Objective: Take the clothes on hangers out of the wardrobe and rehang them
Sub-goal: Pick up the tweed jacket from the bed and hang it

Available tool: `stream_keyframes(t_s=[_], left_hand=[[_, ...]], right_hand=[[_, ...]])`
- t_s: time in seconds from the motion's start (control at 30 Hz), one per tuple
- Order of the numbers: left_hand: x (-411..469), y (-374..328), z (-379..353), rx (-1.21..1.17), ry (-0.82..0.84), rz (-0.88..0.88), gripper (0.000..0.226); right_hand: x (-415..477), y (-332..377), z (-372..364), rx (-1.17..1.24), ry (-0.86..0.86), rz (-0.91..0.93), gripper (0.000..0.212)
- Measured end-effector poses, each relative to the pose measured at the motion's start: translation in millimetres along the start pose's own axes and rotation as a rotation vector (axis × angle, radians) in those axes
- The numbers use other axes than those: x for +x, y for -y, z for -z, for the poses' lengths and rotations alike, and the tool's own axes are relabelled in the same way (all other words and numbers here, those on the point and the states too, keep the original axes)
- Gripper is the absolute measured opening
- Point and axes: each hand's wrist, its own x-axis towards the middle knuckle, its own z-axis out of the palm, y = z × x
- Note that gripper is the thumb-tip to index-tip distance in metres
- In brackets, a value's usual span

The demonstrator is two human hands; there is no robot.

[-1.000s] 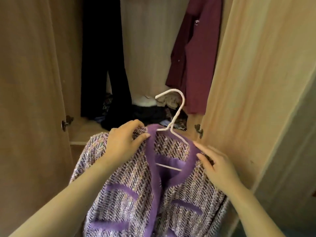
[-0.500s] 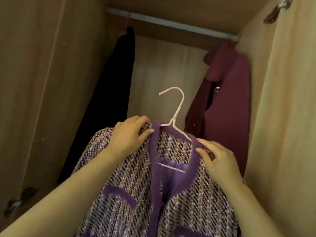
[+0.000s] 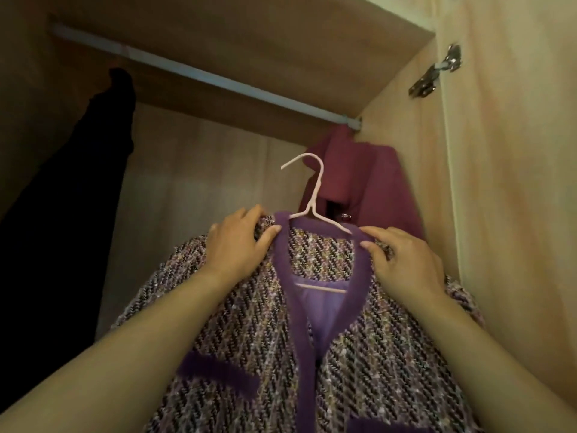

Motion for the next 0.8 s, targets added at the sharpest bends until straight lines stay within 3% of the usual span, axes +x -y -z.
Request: stream_keyframes(t_s=[0.33, 0.57, 0.8], left_hand=[[86.6, 69.1, -71.8, 0.07, 0.095, -0.093, 0.058], [155.0, 110.2, -78.9, 0.183, -0.044, -0.127, 0.059], [237.4, 107.6, -66.6, 0.23, -0.214, -0.175, 0.054]], right_hand=[[61.1, 12.1, -43.7, -0.396, -0.143, 0.003, 0.026], [128.0, 19.6, -63.7, -0.484, -0.235, -0.039, 0.026], [217.5, 16.7, -82.9, -0.556, -0.239, -0.03, 0.026]])
